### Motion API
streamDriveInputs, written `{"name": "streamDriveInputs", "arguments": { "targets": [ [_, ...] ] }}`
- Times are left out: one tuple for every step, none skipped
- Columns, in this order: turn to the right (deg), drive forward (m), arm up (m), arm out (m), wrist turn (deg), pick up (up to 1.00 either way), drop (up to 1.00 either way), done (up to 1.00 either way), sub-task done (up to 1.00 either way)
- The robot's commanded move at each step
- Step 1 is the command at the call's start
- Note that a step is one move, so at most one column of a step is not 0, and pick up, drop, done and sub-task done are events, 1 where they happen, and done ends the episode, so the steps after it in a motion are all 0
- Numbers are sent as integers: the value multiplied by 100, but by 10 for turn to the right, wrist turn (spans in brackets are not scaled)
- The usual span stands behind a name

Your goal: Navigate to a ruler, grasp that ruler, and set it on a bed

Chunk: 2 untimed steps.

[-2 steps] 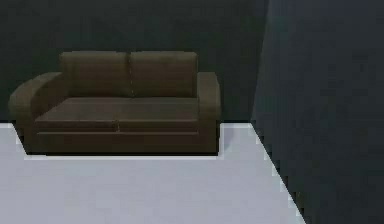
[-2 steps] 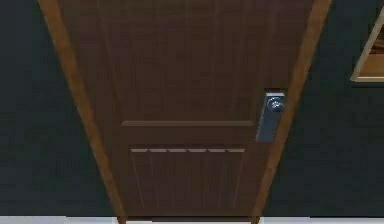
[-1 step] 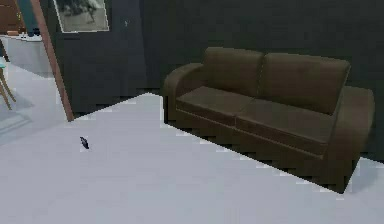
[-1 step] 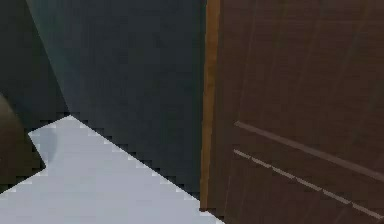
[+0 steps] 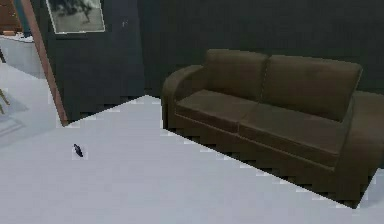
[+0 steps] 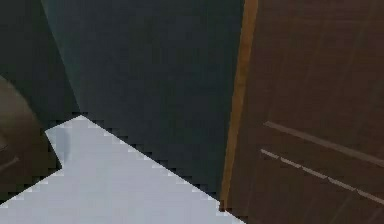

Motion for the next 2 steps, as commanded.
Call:
{"name": "streamDriveInputs", "arguments": {
  "targets": [
    [-450, 0, 0, 0, 0, 0, 0, 0, 0],
    [-30, 0, 0, 0, 0, 0, 0, 0, 0]
  ]
}}
